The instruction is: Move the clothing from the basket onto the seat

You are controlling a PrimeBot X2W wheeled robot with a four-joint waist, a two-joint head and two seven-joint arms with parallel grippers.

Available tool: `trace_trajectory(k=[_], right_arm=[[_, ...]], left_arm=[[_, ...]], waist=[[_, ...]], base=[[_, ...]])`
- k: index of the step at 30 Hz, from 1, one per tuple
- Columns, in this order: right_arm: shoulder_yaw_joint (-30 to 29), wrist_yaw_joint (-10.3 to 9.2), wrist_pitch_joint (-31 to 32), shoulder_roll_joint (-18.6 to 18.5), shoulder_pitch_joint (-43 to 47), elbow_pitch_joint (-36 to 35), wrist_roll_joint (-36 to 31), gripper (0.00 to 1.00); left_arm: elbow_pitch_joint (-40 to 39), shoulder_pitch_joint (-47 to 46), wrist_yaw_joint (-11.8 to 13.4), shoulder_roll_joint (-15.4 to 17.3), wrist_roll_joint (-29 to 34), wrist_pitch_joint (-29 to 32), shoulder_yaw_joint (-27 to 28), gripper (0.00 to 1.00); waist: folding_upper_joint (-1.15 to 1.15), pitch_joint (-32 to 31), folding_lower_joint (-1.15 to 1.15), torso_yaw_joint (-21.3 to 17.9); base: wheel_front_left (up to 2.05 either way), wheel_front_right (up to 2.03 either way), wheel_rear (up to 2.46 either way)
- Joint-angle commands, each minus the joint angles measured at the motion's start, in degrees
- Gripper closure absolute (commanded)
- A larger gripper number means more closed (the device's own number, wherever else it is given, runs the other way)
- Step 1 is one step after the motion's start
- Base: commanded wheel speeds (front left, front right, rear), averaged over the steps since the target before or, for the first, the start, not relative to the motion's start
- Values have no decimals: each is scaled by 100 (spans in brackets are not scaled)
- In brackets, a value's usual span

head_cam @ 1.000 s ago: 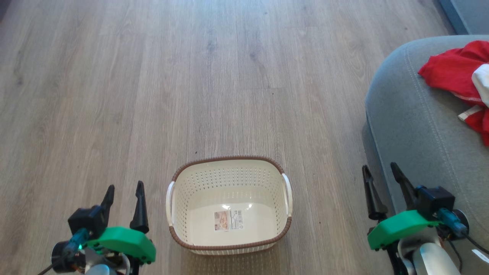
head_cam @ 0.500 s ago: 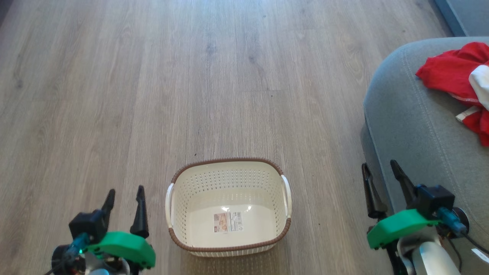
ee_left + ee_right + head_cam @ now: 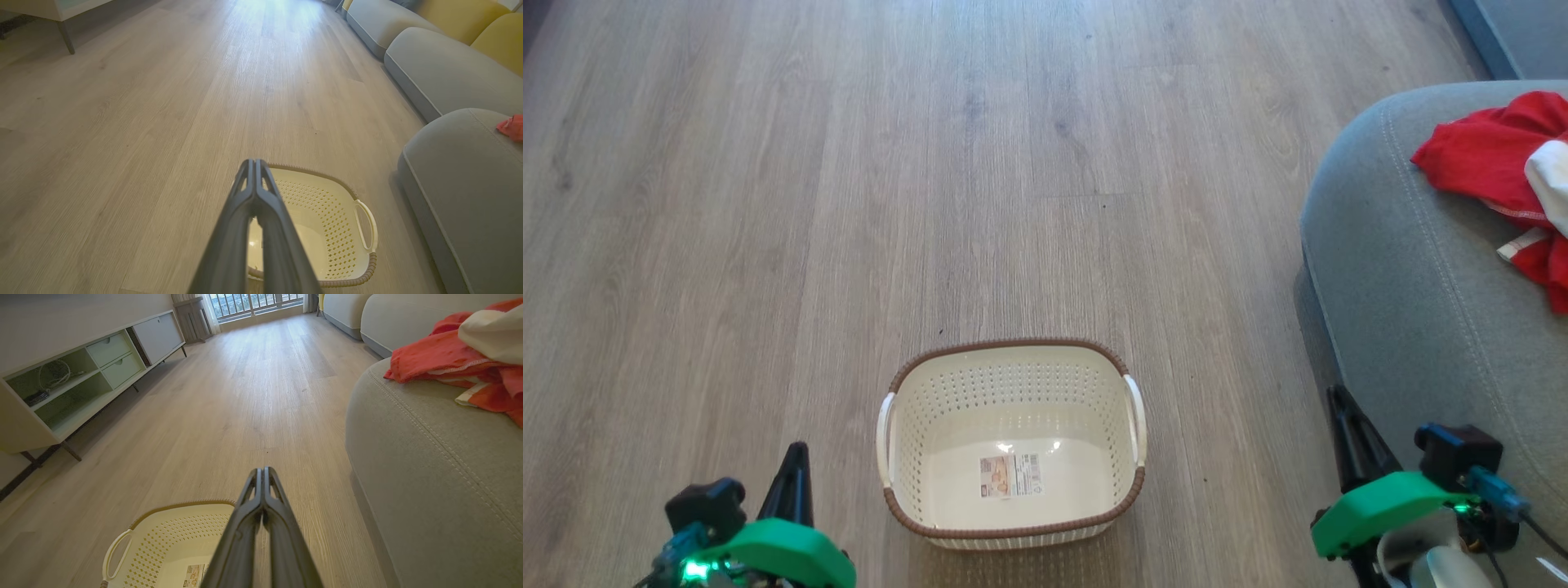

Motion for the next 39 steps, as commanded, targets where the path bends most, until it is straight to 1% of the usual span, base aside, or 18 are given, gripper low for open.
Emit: trace_trajectory(k=[1, 2, 39], right_arm=[[-54, 5, 49, 8, -222, -226, 232, 100], [-54, 5, 49, 8, -222, -226, 232, 100], [-259, 19, 675, 34, -294, -410, 2754, 100]], left_arm=[[-221, -241, -30, 9, -220, 48, 90, 100], [-221, -241, -30, 9, -220, 48, 90, 100], [-394, -397, -262, 8, -2600, 658, 328, 100]], waist=[[0, 0, 0, 2], [0, 0, 0, 2], [0, -15, 0, 30]], base=[[0, 0, 0], [0, 0, 0], [0, 0, 0]])
